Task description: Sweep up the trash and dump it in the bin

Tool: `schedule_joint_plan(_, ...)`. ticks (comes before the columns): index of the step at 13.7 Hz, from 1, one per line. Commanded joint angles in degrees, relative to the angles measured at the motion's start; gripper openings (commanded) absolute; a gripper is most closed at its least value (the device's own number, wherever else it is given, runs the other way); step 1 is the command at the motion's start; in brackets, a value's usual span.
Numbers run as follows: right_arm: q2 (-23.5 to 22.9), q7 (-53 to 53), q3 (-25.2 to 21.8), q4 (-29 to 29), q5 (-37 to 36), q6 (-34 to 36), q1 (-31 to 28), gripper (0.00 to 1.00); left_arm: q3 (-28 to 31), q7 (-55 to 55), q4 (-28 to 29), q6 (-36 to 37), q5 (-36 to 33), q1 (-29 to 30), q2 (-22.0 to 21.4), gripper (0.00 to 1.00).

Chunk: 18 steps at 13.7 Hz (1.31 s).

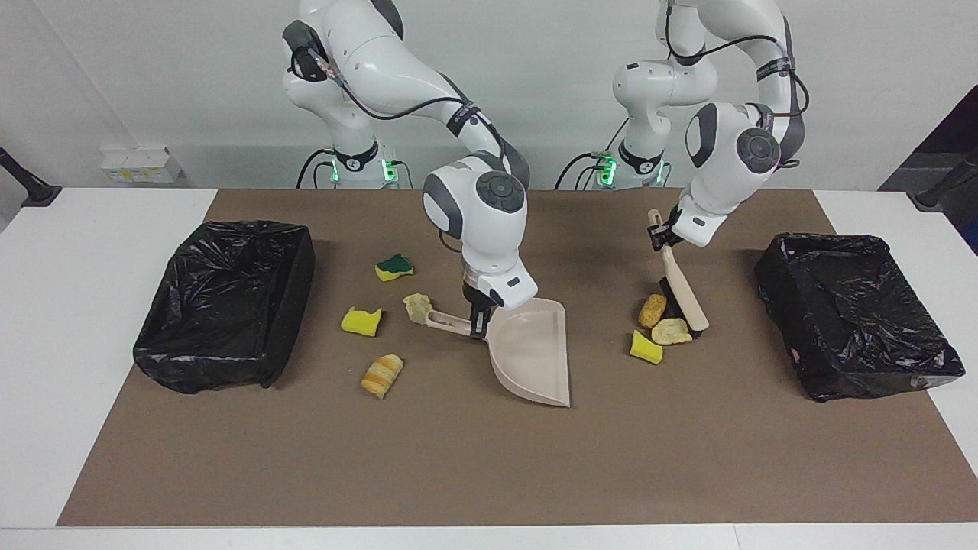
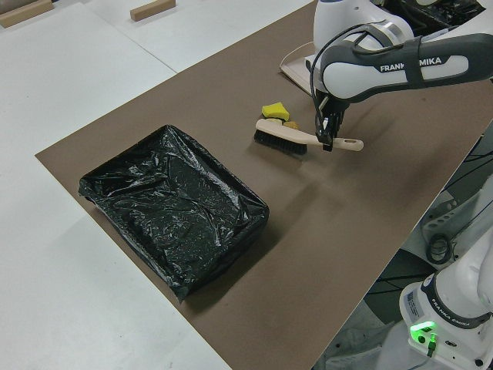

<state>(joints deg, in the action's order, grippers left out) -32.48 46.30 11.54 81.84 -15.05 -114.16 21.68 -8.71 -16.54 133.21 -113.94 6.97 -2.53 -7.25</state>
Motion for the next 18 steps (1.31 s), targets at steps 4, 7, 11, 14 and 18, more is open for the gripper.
schedule_joint_plan(4, 0.22, 1.16, 0.86, 0.87, -0.78, -1.76, -0.41, 0.00, 0.62, -6.47, -0.49, -8.74, 4.62, -9.67, 3.81, 0.00)
schedule_joint_plan(7, 0.22, 1.07, 0.86, 0.96, -0.78, -1.85, -0.32, 0.00, 0.62, -9.90, -1.99, -9.72, 7.35, -15.21, 4.43, 0.00)
schedule_joint_plan(11, 0.22, 1.07, 0.86, 1.04, -0.77, -2.29, -0.23, 0.00, 0.45, -12.11, -5.05, -11.22, 10.60, -20.40, 5.57, 0.00)
schedule_joint_plan(14, 0.22, 1.07, 0.86, 1.13, -0.69, -2.64, -0.06, 0.00, 0.44, -12.20, -11.64, -9.55, 10.79, -21.20, 9.26, 0.00)
schedule_joint_plan(18, 0.22, 1.07, 0.86, 1.04, -0.69, -2.73, -0.06, 0.00, 0.53, -12.11, -12.97, -9.20, 13.15, -18.14, 8.48, 0.00)
